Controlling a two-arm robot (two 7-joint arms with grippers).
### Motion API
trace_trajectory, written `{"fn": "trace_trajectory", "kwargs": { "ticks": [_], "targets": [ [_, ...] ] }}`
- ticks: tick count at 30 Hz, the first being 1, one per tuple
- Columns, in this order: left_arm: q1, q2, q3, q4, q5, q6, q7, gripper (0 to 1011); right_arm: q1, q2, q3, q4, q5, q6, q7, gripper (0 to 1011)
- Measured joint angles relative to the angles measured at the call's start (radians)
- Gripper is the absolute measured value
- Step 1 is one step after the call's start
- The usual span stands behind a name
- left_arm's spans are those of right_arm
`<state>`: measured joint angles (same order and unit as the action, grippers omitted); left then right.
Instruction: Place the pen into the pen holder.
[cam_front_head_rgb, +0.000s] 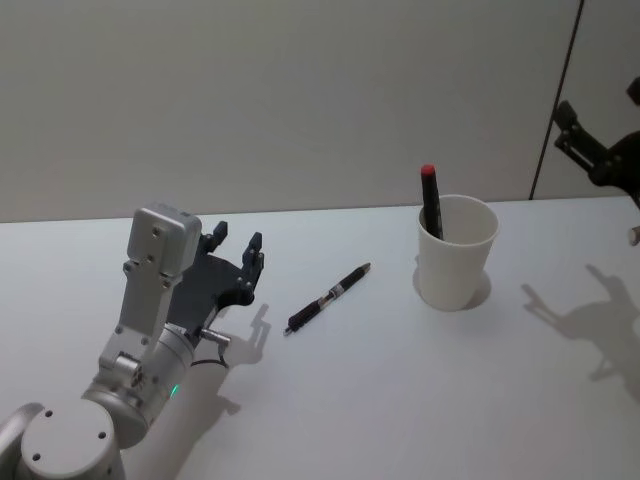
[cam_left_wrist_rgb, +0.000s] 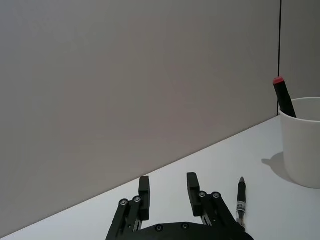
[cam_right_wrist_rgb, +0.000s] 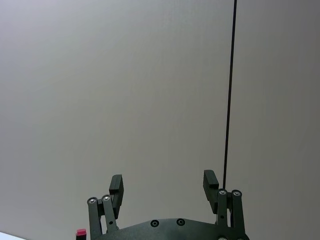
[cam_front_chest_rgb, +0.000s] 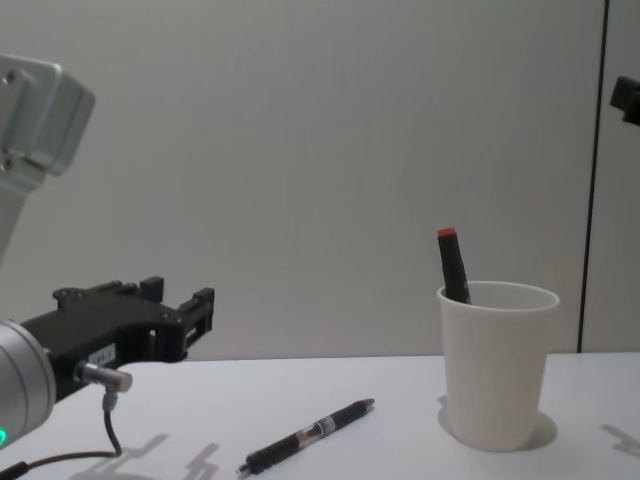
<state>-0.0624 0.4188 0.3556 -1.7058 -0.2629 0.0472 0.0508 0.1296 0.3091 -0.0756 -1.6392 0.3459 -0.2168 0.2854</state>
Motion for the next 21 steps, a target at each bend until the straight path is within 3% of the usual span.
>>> {"fn": "trace_trajectory", "kwargs": {
  "ticks": [8, 11, 14, 17, 21],
  "targets": [
    [0.004, 0.002, -0.006, -0.006, -0.009, -0.01, 0.017, 654, 0.0, 0.0, 0.0, 0.0, 0.0, 0.0, 0.0, 1002],
    [0.004, 0.002, -0.007, -0.007, -0.01, -0.011, 0.019, 788, 0.0, 0.0, 0.0, 0.0, 0.0, 0.0, 0.0, 1002],
    [0.004, 0.002, -0.008, -0.007, -0.01, -0.012, 0.019, 843, 0.0, 0.0, 0.0, 0.0, 0.0, 0.0, 0.0, 1002],
    [0.003, 0.004, -0.009, -0.004, -0.005, -0.014, 0.004, 942, 0.0, 0.0, 0.0, 0.0, 0.0, 0.0, 0.0, 1002],
    [-0.003, 0.007, -0.011, 0.008, 0.01, -0.019, -0.03, 1001, 0.0, 0.0, 0.0, 0.0, 0.0, 0.0, 0.0, 1002]
  ]
}}
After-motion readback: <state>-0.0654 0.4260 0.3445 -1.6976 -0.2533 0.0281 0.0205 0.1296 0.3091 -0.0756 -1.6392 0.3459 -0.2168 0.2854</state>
